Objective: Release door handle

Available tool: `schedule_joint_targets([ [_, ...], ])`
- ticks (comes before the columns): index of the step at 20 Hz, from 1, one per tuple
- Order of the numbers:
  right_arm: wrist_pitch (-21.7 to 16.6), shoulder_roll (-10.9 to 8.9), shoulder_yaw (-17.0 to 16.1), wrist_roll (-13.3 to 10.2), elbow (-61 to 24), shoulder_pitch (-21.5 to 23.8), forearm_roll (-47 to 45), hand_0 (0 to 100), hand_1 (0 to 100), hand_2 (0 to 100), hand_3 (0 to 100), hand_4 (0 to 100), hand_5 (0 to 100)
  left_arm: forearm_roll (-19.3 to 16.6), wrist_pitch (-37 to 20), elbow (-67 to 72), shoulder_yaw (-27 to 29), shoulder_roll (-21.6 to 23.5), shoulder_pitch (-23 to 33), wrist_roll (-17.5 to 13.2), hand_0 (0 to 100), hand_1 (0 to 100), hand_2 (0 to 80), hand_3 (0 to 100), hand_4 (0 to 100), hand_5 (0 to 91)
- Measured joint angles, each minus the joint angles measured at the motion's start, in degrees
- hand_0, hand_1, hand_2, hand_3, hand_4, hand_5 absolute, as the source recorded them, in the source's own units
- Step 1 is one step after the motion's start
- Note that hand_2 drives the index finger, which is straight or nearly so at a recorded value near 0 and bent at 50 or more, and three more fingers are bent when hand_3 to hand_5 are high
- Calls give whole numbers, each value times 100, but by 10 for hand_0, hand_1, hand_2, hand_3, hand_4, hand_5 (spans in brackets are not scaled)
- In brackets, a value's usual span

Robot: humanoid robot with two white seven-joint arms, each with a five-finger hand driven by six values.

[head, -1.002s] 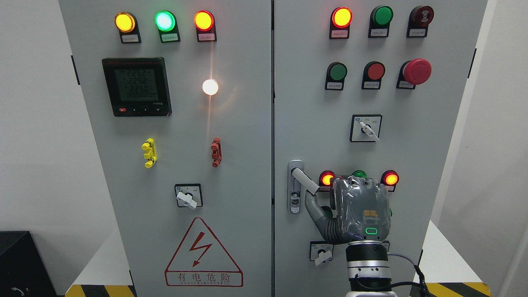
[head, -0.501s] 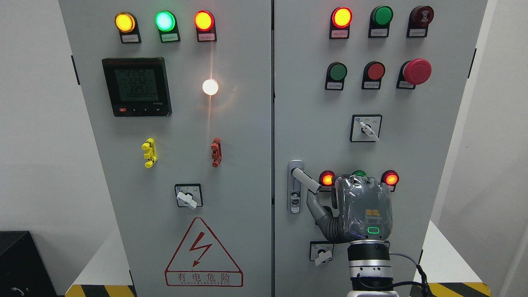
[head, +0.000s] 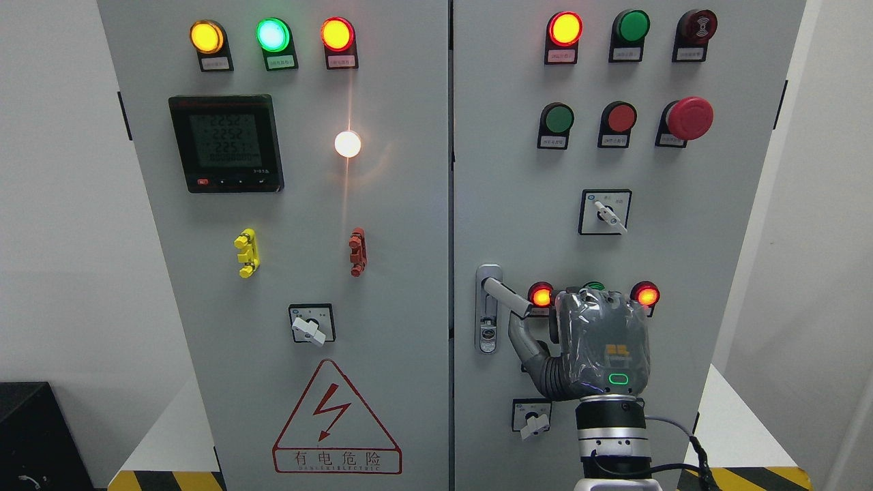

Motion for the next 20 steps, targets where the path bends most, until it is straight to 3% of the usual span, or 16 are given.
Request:
schedule_joint_targets([
  [20,-16,-2,-33,32,-38,-32,-12,479,360,942,1000,1000,1000,-2,0,0,0,0,0,0,120,556,0,0,0,0],
])
